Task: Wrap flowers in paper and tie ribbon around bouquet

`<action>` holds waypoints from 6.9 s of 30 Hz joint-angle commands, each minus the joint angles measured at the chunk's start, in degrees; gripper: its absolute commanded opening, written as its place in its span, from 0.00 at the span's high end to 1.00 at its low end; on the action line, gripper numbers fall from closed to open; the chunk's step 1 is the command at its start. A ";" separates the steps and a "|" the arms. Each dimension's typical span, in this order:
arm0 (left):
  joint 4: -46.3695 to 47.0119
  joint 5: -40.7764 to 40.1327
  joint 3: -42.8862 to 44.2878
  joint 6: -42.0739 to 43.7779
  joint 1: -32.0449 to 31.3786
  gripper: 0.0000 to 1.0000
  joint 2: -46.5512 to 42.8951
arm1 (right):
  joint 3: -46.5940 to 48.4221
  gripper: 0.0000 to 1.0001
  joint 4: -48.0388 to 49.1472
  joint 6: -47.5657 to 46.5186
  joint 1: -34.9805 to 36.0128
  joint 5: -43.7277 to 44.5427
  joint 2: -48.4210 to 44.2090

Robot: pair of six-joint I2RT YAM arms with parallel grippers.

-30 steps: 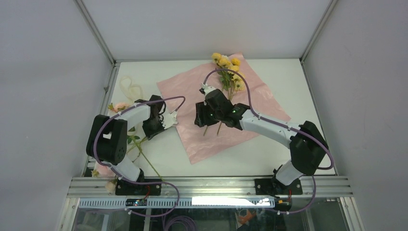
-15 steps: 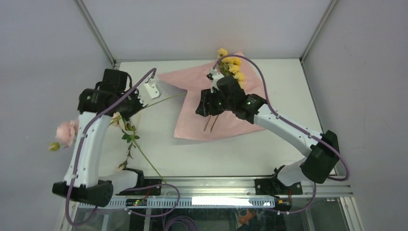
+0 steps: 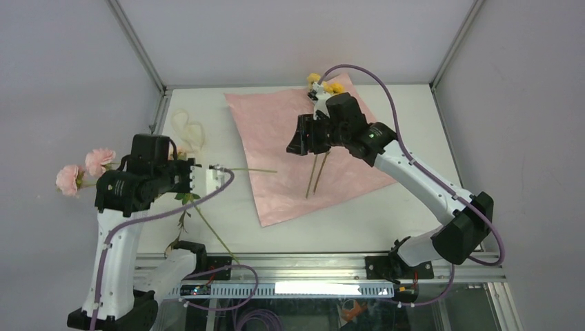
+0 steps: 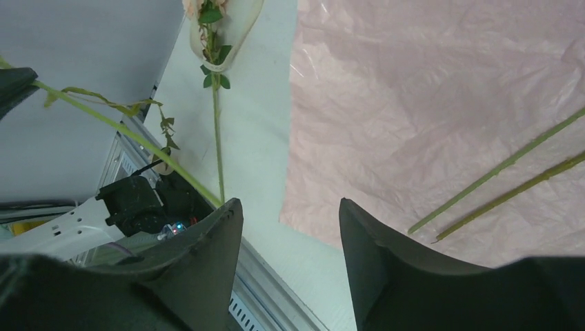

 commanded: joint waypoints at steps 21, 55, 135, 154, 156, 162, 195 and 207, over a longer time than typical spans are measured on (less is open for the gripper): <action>3.85 10.45 -5.61 24.57 -1.25 1.00 -5.59 | 33.84 0.37 8.00 6.73 17.14 -34.85 35.58; -2.86 -0.80 -13.21 -23.73 3.65 0.04 13.11 | 15.39 1.00 -5.95 11.92 -6.37 32.52 28.43; 45.35 14.94 -28.93 47.20 -11.53 1.00 -16.23 | 27.54 0.32 11.73 21.07 11.90 -17.54 26.98; 66.65 15.57 -38.08 45.87 -11.53 1.00 -17.57 | 25.45 0.50 3.38 13.94 13.29 -19.55 23.31; 66.63 15.46 -38.08 45.80 -11.53 1.00 -17.48 | 25.79 0.52 3.15 13.86 13.47 -19.37 23.68; 65.35 15.38 -37.78 45.49 -11.53 1.00 -17.92 | 25.83 1.00 3.47 13.59 13.46 -15.07 23.13; 6.36 1.68 -9.32 -104.34 27.67 0.10 24.97 | 18.86 0.32 -8.74 9.50 -3.18 50.93 33.75; 18.64 -12.83 -17.37 -116.36 27.27 0.30 32.71 | 15.55 0.33 -10.29 7.41 -1.49 45.18 23.49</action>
